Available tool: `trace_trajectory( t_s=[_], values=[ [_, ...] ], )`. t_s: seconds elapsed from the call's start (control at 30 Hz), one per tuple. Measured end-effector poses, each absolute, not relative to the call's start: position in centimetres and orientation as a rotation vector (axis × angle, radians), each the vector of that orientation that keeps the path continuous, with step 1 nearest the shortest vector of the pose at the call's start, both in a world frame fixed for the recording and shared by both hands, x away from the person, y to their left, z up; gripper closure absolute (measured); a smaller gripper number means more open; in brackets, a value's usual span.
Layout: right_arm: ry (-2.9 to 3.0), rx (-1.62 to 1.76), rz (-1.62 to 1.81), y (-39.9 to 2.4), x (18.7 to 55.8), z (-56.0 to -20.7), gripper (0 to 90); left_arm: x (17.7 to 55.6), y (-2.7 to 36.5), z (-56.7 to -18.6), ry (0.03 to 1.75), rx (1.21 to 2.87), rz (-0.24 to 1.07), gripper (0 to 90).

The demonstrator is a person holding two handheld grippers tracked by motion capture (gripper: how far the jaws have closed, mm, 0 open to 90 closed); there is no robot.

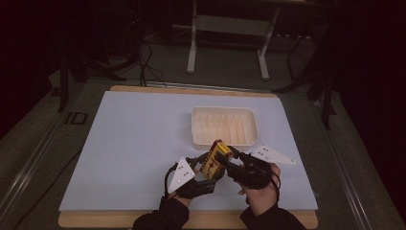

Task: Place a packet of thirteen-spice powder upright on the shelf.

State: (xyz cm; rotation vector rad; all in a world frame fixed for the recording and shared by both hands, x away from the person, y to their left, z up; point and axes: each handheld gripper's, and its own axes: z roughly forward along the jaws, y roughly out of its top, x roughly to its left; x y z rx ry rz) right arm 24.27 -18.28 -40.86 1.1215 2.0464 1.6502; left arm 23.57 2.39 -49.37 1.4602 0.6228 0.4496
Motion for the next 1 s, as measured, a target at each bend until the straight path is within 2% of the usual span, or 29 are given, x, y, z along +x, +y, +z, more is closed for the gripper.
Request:
trace_trajectory(
  t_s=[0.3,0.83,1.0],
  values=[
    [2.01,1.186,1.703,-17.4,24.7,-40.9,64.3,23.5,2.5,-49.4,0.629,1.446,0.468,32.4],
    [2.035,1.146,1.6,-16.5,24.7,-40.6,67.5,24.0,2.4,-49.0,0.675,1.479,0.396,31.0],
    [2.014,1.14,1.59,-16.7,25.0,-40.1,67.5,23.8,2.6,-48.2,0.691,1.477,0.453,22.0]
  ],
)
